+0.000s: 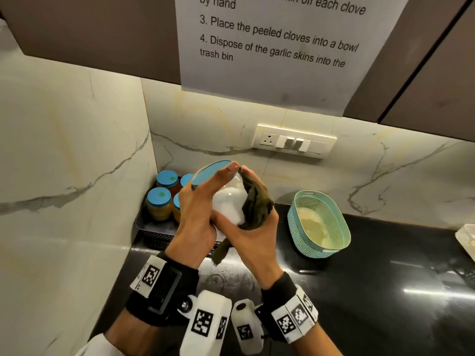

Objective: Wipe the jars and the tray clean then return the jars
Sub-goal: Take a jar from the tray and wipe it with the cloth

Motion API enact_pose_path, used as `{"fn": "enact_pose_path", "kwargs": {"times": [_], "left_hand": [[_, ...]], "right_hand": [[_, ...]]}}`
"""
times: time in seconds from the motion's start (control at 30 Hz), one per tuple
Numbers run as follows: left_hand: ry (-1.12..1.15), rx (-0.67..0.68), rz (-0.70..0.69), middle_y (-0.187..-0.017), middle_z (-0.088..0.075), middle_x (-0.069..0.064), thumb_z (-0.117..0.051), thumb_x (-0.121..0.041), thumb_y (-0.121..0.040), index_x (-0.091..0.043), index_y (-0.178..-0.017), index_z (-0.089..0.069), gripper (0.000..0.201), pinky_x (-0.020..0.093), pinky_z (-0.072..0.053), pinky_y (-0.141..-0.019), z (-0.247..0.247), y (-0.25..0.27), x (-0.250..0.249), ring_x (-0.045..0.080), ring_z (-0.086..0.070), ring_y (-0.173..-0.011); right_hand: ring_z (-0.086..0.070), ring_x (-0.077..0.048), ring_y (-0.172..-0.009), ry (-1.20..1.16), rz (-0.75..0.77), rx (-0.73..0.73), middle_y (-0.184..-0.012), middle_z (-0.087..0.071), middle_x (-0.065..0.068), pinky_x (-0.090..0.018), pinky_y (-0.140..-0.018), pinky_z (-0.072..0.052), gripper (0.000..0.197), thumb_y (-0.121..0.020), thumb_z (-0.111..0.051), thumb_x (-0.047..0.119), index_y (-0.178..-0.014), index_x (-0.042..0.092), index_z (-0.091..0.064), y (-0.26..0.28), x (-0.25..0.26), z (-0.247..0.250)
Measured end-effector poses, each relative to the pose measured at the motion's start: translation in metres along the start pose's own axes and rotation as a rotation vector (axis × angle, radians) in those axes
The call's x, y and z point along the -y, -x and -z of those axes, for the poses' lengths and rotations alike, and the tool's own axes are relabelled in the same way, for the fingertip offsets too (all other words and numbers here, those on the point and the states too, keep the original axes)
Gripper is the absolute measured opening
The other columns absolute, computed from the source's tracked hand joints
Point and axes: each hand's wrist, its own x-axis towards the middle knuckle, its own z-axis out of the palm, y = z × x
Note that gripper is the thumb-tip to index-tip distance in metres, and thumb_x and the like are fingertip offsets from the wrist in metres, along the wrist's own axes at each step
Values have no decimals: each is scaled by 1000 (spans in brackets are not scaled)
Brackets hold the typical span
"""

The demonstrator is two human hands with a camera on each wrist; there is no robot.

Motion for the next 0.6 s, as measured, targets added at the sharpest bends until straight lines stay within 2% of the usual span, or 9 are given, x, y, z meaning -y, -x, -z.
{"fn": "enact_pose_path", "kwargs": {"times": [0.1,0.17,0.27,0.33,0.37,0.43,0.5,0.57,0.6], "left_hand": [[-120,-63,-24,-111,-75,23,-91,-35,-66,1,-120,-70,68,46,-61,-81,3,-3,3,40,-74,-100],[-174,20,15,-112,-75,22,-91,-40,-62,-2,-119,-72,72,44,-61,-79,11,-5,-3,38,-74,-100],[-260,311,48,-117,-74,15,-83,-38,-67,-8,-126,-71,67,43,-58,-86,20,-8,-24,30,-70,-103],[-296,411,18,-125,-72,9,-77,-35,-67,-8,-131,-67,71,40,-58,-88,17,-10,-34,25,-69,-108],[-288,432,-4,-130,-71,8,-76,-33,-66,-7,-130,-67,70,40,-58,-91,14,-10,-35,24,-69,-112],[-254,387,-45,-128,-72,12,-77,-31,-64,-7,-122,-71,62,43,-59,-92,9,-11,-30,27,-70,-113],[-191,274,-42,-117,-73,19,-81,-32,-62,-5,-118,-73,63,44,-59,-88,8,-13,-23,33,-71,-104],[-123,232,2,-114,-70,25,-85,-31,-66,-2,-116,-71,59,48,-54,-95,9,-17,-17,40,-68,-103],[-96,236,27,-113,-66,26,-86,-30,-70,0,-114,-68,57,50,-50,-97,9,-17,-15,41,-64,-104]], "right_hand": [[-66,-23,-127,37,-112,47,-136,-69,-7,-45,-106,-56,87,-69,-94,-2,-145,5,-53,-2,3,4],[-71,-21,-120,27,-168,83,-128,-74,-5,-39,-102,-59,84,-65,-96,-3,-140,7,-59,-10,7,15],[-72,-30,-114,-204,-403,235,-120,-76,-10,-50,-98,-60,69,-62,-92,7,-127,15,-69,-29,19,33],[-69,-36,-114,-382,-563,395,-121,-72,-17,-52,-97,-59,63,-63,-83,4,-124,12,-69,-38,23,40],[-68,-37,-114,-429,-593,430,-121,-71,-20,-52,-97,-59,62,-64,-81,3,-124,10,-68,-40,24,39],[-71,-37,-109,-415,-555,381,-118,-73,-21,-48,-92,-61,57,-65,-82,3,-121,9,-70,-36,26,31],[-74,-35,-107,-323,-417,213,-115,-76,-18,-46,-91,-61,55,-67,-88,5,-119,11,-72,-23,28,17],[-76,-28,-107,-215,-243,52,-113,-79,-10,-39,-91,-60,51,-74,-90,-2,-119,17,-73,-12,27,3],[-75,-25,-111,-175,-164,3,-116,-78,-7,-36,-94,-59,52,-77,-88,-5,-122,15,-72,-7,26,-2]]}}
